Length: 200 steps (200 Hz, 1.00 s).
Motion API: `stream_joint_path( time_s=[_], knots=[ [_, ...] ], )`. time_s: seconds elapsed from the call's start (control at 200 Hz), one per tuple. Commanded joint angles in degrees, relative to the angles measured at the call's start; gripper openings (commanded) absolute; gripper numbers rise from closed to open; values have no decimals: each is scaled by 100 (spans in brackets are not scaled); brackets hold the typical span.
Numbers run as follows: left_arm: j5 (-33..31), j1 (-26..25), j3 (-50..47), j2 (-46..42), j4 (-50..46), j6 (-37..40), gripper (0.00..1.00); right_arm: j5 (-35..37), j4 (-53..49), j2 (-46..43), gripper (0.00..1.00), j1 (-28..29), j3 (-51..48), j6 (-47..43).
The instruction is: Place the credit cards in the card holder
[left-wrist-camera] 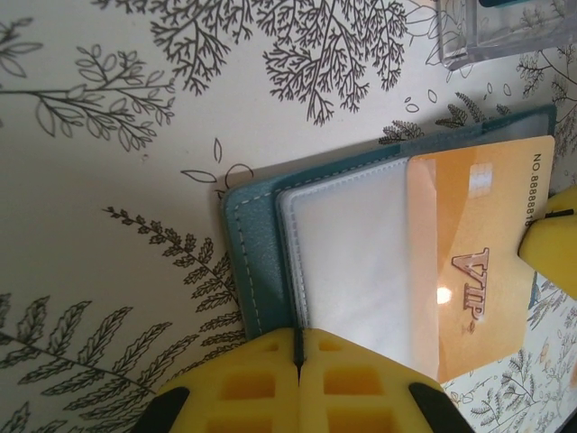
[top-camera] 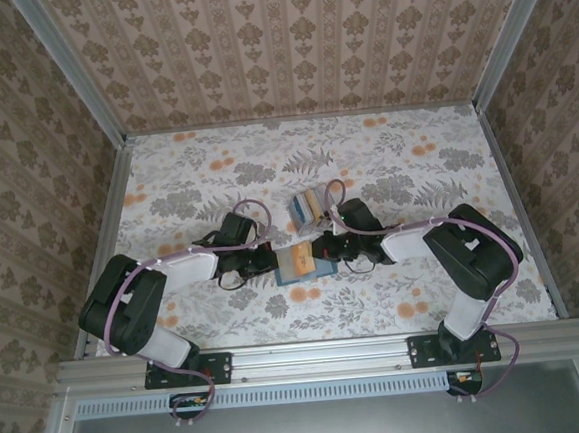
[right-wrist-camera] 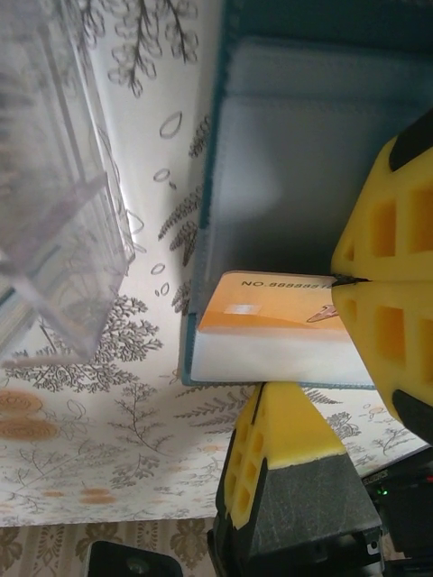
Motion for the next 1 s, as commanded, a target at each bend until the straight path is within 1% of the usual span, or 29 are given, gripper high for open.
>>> stream_joint_path(
  time_s=[0.0, 0.28, 0.48, 0.6, 0.745, 0.825, 0.89, 0.995],
  knots=[
    [-112, -41, -142, 58, -168, -67, 2, 259, 264, 29, 0, 180, -145, 219],
    [-104, -41, -150, 58, -75, -150, 2, 464, 241, 47, 0, 577, -122, 462],
    [-18, -49, -156, 3, -9, -223, 2, 578, 490, 344, 0, 744, -103, 695],
    [-77, -109, -8, -207, -524, -2, 5, 778, 793, 475, 0, 818, -203, 915],
    [-487, -77, -178, -899, -1110, 115, 6, 1145, 1129, 459, 0, 852, -453, 1173],
    [-594, -50, -295, -1097, -1250, 155, 7, 1316, 1217, 421, 0, 868, -534, 1264],
    [-491, -62, -353, -1014, -1194, 254, 7, 1395, 1258, 430, 0, 895, -530, 1320],
    [-349, -186, -155, -492, -1351, 468, 4, 1484, 1340, 456, 0, 945, -478, 1415]
  ],
)
